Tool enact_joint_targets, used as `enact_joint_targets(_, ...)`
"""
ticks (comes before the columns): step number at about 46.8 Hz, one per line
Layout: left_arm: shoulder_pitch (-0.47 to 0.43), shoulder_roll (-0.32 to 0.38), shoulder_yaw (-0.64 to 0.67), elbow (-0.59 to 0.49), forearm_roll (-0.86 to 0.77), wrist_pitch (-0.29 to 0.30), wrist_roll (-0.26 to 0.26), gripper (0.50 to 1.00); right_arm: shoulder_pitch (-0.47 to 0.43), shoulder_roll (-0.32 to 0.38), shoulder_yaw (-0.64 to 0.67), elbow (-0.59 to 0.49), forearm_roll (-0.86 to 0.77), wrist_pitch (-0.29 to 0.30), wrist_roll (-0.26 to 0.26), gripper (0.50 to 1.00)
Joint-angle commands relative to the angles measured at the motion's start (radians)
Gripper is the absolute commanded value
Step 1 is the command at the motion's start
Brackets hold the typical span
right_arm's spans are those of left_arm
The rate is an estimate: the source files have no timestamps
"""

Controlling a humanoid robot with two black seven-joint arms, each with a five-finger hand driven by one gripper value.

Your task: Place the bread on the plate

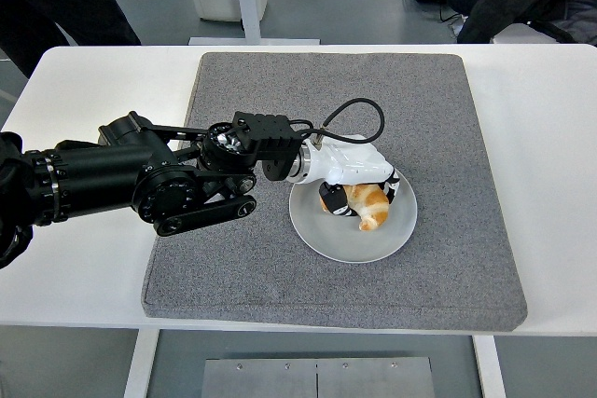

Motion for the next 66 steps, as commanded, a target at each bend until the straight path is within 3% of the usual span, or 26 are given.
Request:
enact_joint_targets(1, -0.003, 0.002, -0.001, 0.0, -0.001, -0.002, 0.001, 0.746, 0.0, 0.0, 0.0, 0.0, 0.0, 0.0, 0.0, 1.0)
enact_joint_targets(5, -0.003, 0.005, -0.001, -0.001, -0.006, -0.013, -0.002, 0.993, 0.0, 0.0, 0.0, 0.0, 0.0, 0.0, 0.002, 1.0)
enact_joint_targets(24, -0.02, 0.026, -0.015, -0.021, -0.024, -0.02, -0.002, 0.992, 0.0, 0.0, 0.0, 0.001, 0.0, 0.0, 0.0, 1.0)
enact_joint_targets(29, -0.064, 0.071, -0.016, -0.07, -0.06, -0.062, -0.014, 0.992, 0.0, 0.0, 0.0, 0.0, 0.0, 0.0, 0.0, 1.0)
enact_joint_targets(36, -0.155, 0.124, -0.066, -0.1, -0.236, -0.158, -0.019, 0.992, 0.0, 0.0, 0.0, 0.0, 0.0, 0.0, 0.0, 1.0)
enact_joint_targets(49, -0.258, 0.195, -0.136, -0.101, -0.475, -0.25, -0.008, 0.992, 0.0, 0.0, 0.0, 0.0, 0.0, 0.0, 0.0, 1.0)
enact_joint_targets(60, -0.259, 0.267, -0.243, -0.08, -0.636, -0.261, -0.005, 0.992, 0.0, 0.0, 0.0, 0.0, 0.0, 0.0, 0.0, 1.0)
enact_joint_targets(66, -0.201, 0.302, -0.3, -0.061, -0.817, -0.246, -0.005, 0.992, 0.0, 0.0, 0.0, 0.0, 0.0, 0.0, 0.0, 1.0)
